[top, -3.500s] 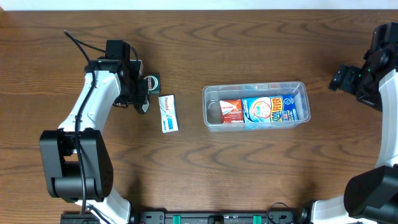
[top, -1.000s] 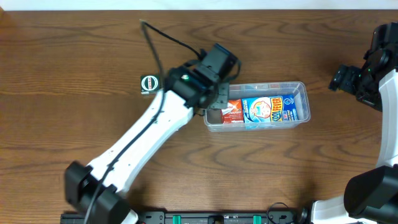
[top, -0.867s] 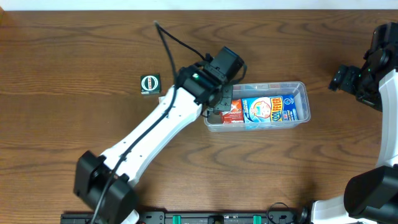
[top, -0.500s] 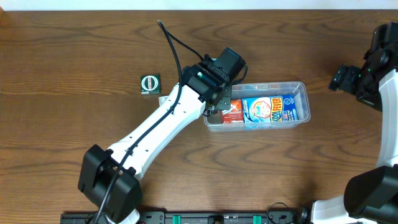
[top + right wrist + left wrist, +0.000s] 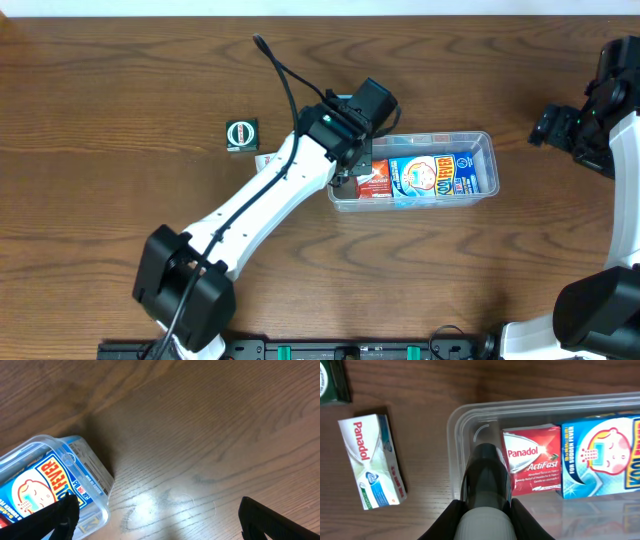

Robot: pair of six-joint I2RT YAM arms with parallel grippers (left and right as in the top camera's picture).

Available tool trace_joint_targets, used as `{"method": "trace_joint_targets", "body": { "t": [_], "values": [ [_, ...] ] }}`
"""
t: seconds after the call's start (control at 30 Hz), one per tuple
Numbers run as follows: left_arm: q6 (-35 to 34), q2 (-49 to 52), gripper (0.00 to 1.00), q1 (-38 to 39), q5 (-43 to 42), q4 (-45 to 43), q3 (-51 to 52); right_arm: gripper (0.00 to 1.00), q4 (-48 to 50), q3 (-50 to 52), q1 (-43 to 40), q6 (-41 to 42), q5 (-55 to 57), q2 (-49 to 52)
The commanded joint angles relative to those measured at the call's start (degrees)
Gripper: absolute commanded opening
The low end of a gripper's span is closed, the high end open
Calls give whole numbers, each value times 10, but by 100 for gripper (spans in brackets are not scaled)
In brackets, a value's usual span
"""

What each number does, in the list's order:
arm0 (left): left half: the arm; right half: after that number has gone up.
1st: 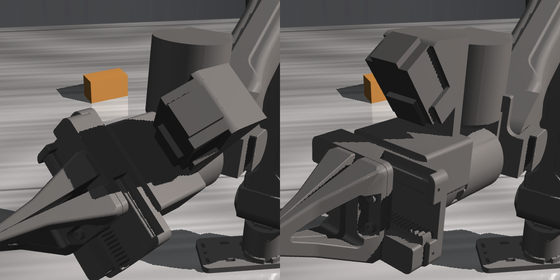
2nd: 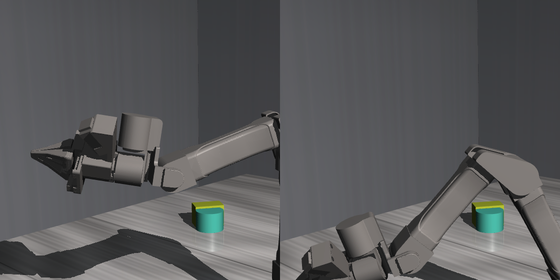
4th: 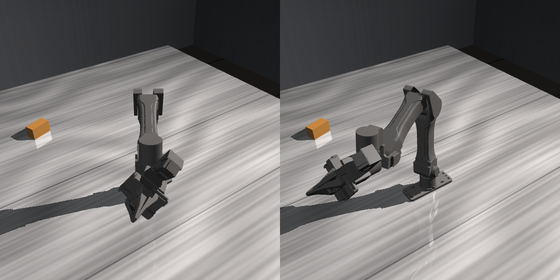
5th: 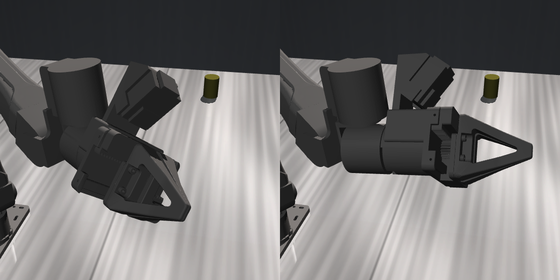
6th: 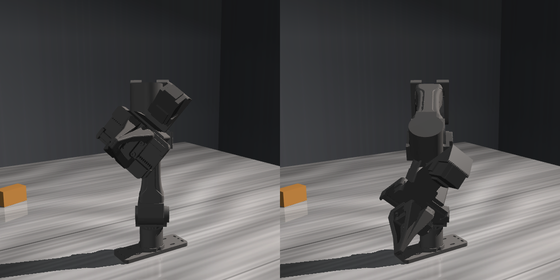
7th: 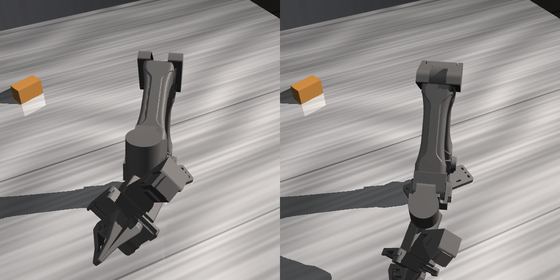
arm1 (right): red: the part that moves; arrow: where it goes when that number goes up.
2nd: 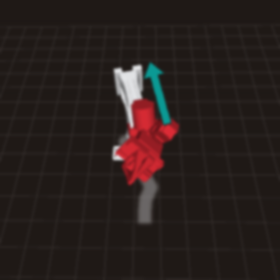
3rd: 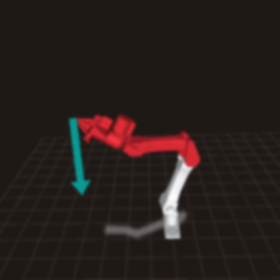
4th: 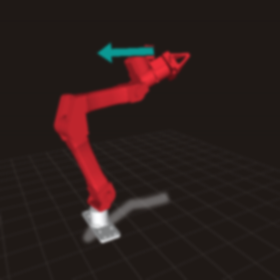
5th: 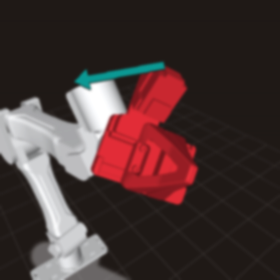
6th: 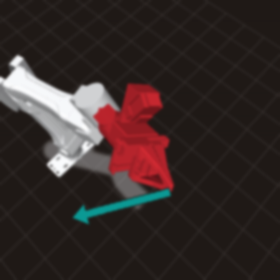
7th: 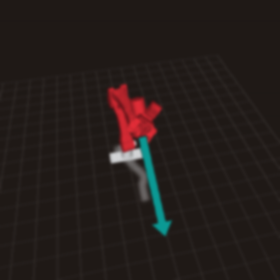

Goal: Pack container
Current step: 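Lower the bottle into the container beside the red box and release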

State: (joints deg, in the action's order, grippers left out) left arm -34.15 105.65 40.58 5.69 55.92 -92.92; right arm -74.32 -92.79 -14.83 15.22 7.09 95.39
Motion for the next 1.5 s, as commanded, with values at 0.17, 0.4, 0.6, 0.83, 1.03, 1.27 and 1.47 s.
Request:
{"method": "trace_joint_targets", "body": {
  "t": [0.17, 0.4, 0.6, 0.83, 1.03, 1.27, 1.47],
  "values": [
    [-7, 15, 27, 13, 14, -8, -10, 99, 0, 0, -5, -7, 2, -1],
    [-7, 18, 27, 14, 15, -8, -10, 99, 0, 0, -5, -7, 2, -1],
    [-7, 19, 27, 14, 15, -10, -4, 99, 0, 0, -5, -7, 2, -1],
    [-7, 19, 27, 14, 15, -27, 14, 99, 0, 0, -5, -7, 2, -1],
    [-7, 20, 27, 14, 15, -49, 31, 99, 0, 0, -5, -7, 2, -1],
    [-7, 35, 27, 14, 19, -55, 35, 99, 0, 0, -5, -7, 2, -1],
    [-7, 55, 27, 14, 30, -54, 35, 99, 0, 0, -5, -7, 2, -1]
  ]
}}
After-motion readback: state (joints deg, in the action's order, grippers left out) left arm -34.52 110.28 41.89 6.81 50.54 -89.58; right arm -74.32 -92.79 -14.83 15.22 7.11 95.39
